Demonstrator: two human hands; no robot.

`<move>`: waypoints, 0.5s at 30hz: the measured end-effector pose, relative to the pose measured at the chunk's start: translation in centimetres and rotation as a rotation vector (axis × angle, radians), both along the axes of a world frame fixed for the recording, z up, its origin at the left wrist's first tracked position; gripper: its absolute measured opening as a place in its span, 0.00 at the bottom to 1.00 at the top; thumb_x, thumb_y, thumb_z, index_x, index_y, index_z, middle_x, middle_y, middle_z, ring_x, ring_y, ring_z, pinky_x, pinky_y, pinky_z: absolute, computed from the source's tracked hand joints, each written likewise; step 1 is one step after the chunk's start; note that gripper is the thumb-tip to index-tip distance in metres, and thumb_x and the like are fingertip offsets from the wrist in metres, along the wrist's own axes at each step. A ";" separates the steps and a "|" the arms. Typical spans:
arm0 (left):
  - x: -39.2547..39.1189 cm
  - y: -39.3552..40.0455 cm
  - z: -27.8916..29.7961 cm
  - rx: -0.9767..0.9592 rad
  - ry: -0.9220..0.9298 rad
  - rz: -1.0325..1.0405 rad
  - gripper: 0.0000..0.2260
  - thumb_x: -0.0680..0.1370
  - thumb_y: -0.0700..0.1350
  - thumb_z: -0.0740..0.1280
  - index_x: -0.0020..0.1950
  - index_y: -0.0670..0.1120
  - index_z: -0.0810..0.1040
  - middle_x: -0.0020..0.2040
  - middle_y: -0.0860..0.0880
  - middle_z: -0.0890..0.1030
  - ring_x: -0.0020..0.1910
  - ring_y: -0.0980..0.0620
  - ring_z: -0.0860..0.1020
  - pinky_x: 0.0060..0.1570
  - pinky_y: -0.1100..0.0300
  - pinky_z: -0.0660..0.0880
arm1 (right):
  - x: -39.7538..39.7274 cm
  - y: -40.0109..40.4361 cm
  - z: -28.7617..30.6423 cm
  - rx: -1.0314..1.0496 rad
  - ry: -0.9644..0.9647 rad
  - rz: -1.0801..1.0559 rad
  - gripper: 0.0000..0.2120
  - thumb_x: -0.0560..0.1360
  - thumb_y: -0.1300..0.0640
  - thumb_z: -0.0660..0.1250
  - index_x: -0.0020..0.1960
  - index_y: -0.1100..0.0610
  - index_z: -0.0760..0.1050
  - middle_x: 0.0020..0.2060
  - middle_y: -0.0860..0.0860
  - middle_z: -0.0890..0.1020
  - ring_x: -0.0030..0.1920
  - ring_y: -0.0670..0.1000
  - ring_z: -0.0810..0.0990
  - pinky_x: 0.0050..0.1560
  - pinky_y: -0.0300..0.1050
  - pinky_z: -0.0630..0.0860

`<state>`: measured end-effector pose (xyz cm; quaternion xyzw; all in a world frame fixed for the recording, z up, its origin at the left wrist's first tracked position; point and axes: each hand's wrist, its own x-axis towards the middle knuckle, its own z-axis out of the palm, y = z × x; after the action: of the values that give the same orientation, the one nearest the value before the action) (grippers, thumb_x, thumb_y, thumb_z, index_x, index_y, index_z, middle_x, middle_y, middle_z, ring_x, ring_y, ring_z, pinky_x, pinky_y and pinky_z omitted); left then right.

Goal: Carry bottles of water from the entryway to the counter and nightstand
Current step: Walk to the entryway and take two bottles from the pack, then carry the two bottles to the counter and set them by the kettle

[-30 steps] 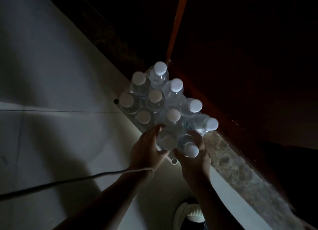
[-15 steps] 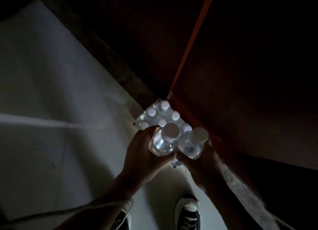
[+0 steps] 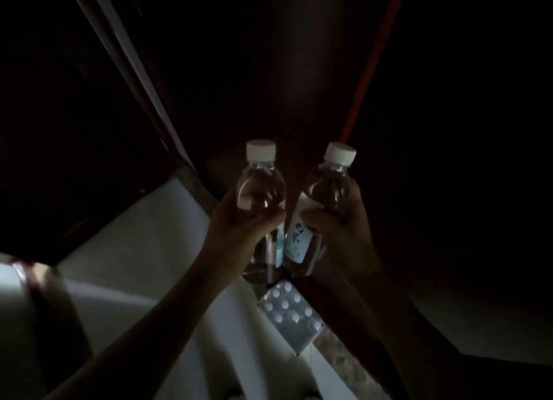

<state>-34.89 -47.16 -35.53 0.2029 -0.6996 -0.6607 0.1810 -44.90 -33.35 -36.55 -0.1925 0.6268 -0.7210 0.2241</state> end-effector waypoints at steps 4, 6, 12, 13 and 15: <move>0.4 1.3 13.0 0.029 0.090 0.011 0.05 0.74 0.40 0.69 0.48 0.48 0.80 0.41 0.49 0.84 0.43 0.48 0.84 0.42 0.55 0.81 | 0.5 -0.1 13.1 -0.118 0.075 0.005 0.21 0.70 0.72 0.70 0.56 0.54 0.71 0.41 0.46 0.83 0.43 0.47 0.84 0.41 0.42 0.80; 0.7 2.1 18.3 0.003 0.115 0.008 0.06 0.77 0.38 0.67 0.49 0.48 0.80 0.43 0.49 0.85 0.45 0.49 0.85 0.43 0.56 0.81 | 0.8 0.3 18.7 -0.160 0.128 0.023 0.21 0.69 0.69 0.72 0.58 0.55 0.71 0.40 0.45 0.83 0.42 0.45 0.85 0.40 0.39 0.80; 1.4 4.3 28.4 -0.030 0.265 0.044 0.08 0.77 0.40 0.68 0.48 0.52 0.83 0.45 0.48 0.87 0.48 0.48 0.85 0.47 0.51 0.82 | 1.9 2.8 29.3 -0.196 0.227 0.056 0.22 0.70 0.69 0.74 0.60 0.59 0.72 0.44 0.51 0.85 0.45 0.52 0.86 0.42 0.43 0.81; 1.3 4.6 29.3 -0.022 0.280 0.037 0.10 0.77 0.40 0.68 0.46 0.55 0.84 0.45 0.49 0.87 0.48 0.48 0.85 0.50 0.48 0.81 | 2.1 3.4 30.2 -0.183 0.245 0.039 0.21 0.69 0.69 0.74 0.60 0.59 0.72 0.44 0.51 0.85 0.46 0.52 0.86 0.42 0.42 0.81; 0.7 5.1 30.7 -0.005 0.291 0.013 0.10 0.76 0.41 0.69 0.44 0.56 0.85 0.45 0.48 0.87 0.49 0.46 0.85 0.54 0.41 0.80 | 2.4 4.9 31.4 -0.163 0.258 -0.027 0.21 0.69 0.70 0.74 0.58 0.58 0.73 0.43 0.50 0.85 0.45 0.51 0.86 0.41 0.41 0.81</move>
<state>-34.16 -42.09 -4.87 0.1093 -0.6665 -0.6801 0.2853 -42.55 -28.41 -5.12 -0.2926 0.5925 -0.7416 0.1154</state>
